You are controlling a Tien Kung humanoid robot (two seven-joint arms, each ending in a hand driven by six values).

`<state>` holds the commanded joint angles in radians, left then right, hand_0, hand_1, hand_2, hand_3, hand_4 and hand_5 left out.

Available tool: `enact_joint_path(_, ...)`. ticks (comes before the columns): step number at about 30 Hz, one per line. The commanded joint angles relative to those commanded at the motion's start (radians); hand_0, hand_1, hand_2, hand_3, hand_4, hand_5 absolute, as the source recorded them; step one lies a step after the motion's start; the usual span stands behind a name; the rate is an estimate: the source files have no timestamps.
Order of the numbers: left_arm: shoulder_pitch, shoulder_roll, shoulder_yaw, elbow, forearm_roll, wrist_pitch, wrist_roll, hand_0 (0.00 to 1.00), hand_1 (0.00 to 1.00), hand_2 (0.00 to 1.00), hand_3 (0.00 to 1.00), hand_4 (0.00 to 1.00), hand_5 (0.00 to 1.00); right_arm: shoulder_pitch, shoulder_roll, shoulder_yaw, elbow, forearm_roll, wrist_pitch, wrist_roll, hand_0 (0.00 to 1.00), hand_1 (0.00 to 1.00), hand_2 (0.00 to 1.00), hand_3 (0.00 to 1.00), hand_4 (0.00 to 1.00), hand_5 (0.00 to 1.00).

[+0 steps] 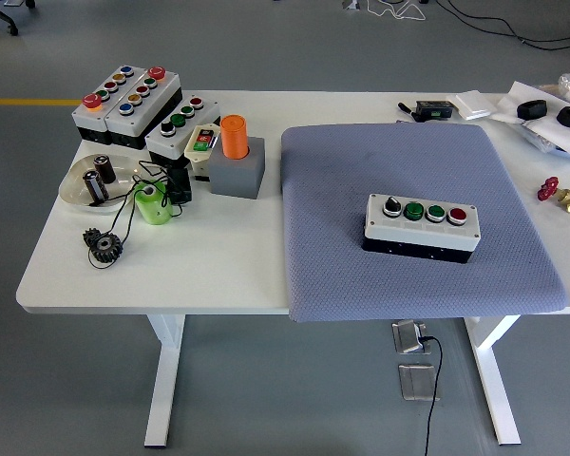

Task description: Pick up the button,place it on the desk,press the button,press the button

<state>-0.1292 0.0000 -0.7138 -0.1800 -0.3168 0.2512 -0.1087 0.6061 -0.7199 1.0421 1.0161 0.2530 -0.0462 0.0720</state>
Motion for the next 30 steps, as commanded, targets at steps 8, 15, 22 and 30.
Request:
enact_joint_path(8, -0.004, 0.000, -0.003, 0.000, 0.000, -0.002, -0.002, 0.675, 0.744, 0.774, 0.588, 0.360, 0.963, 0.008, 0.001, 0.000, 0.002, 0.014, -0.003, 0.001, 0.883, 0.793, 0.818, 0.799, 0.637, 0.565)
enact_joint_path(15, -0.009, 0.000, -0.006, 0.000, 0.000, -0.003, -0.004, 0.675, 0.744, 0.774, 0.586, 0.360, 0.963, 0.012, 0.002, -0.003, 0.001, 0.029, -0.006, 0.003, 0.883, 0.792, 0.814, 0.799, 0.634, 0.564)
enact_joint_path(22, -0.017, 0.000, -0.008, 0.000, -0.003, -0.004, -0.005, 0.675, 0.744, 0.773, 0.587, 0.358, 0.965, 0.017, 0.005, -0.006, 0.000, 0.063, -0.011, 0.007, 0.854, 0.771, 0.791, 0.797, 0.634, 0.566)
enact_joint_path(30, -0.016, 0.000, -0.008, 0.000, 0.000, -0.002, -0.004, 0.675, 0.743, 0.772, 0.586, 0.359, 0.967, 0.021, 0.008, -0.018, -0.001, 0.071, -0.014, 0.006, 0.836, 0.740, 0.771, 0.797, 0.633, 0.563)
